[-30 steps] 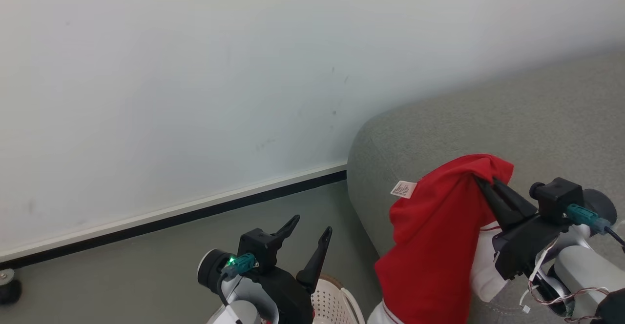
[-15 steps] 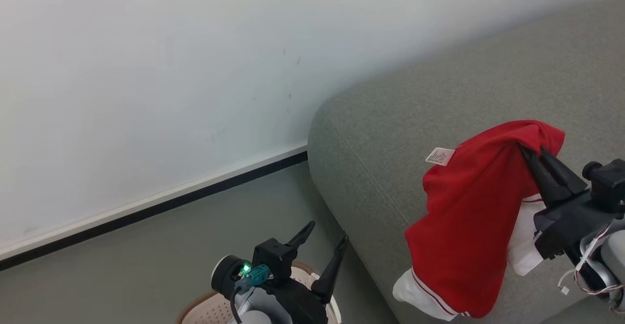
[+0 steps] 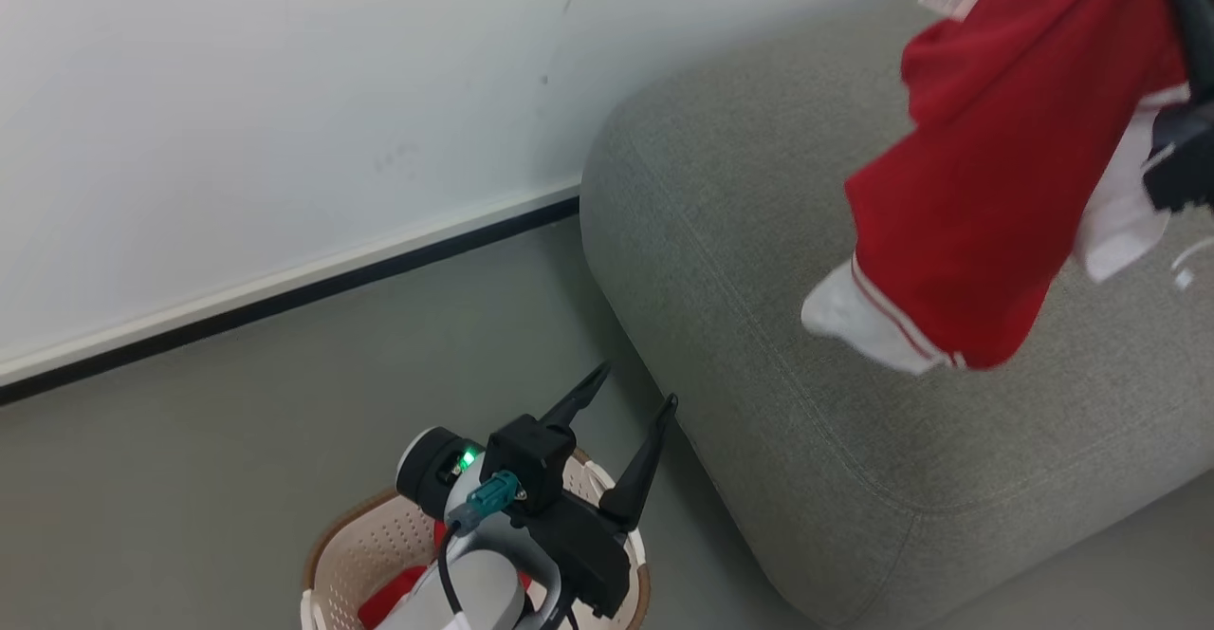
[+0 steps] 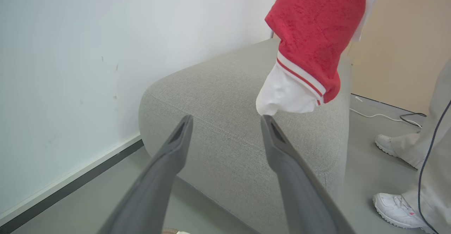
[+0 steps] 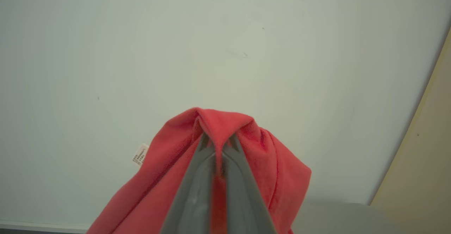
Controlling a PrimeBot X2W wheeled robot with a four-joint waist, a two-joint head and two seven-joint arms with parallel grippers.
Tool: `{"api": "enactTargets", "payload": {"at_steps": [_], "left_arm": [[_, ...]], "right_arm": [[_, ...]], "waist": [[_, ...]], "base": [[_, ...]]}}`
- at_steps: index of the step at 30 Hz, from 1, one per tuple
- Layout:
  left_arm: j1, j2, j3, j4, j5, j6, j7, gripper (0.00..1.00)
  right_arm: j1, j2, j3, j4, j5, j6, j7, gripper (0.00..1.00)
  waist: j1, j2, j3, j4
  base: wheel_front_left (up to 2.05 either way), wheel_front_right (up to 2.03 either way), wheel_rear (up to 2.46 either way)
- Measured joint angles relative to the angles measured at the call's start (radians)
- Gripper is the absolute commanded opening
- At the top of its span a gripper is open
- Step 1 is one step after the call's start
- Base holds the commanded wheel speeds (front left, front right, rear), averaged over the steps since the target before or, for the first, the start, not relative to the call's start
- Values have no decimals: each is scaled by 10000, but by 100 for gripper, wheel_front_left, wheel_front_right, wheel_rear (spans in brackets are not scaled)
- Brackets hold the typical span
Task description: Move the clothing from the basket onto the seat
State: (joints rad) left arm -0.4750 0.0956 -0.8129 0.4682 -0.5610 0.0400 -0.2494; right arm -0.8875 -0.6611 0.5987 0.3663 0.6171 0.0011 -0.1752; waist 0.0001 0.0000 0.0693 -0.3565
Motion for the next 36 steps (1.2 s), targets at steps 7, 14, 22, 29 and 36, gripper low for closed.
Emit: {"api": "enactTargets", "payload": {"at_steps": [7,14,22,29,36], "left_arm": [[-558,353,90,-581,230,56,-2,100],[-1050,637,161,-1210,635,142,12,100],[-1644,871,276,-1969,830,234,115,100],[-2047,1127,439,-2477,984,334,372,100],[-2454,1440,568,-2928,1333,399,629,100]], "right_arm": [[-2245,263,-527,1425,79,77,397,0],[-3549,224,-1091,2899,268,19,570,0],[-4080,228,-1513,3942,474,-280,591,0],[-4399,633,-1668,4544,702,-451,414,0],[-4362,1352,-1670,5173,882,-451,136,0]], "waist": [[1,1,876,172],[1,1,1766,449],[2,1,2796,829],[1,2,3734,1036],[2,2,4683,1066]], "base": [[0,0,0],[0,0,0],[0,0,0],[0,0,0],[0,0,0]]}}
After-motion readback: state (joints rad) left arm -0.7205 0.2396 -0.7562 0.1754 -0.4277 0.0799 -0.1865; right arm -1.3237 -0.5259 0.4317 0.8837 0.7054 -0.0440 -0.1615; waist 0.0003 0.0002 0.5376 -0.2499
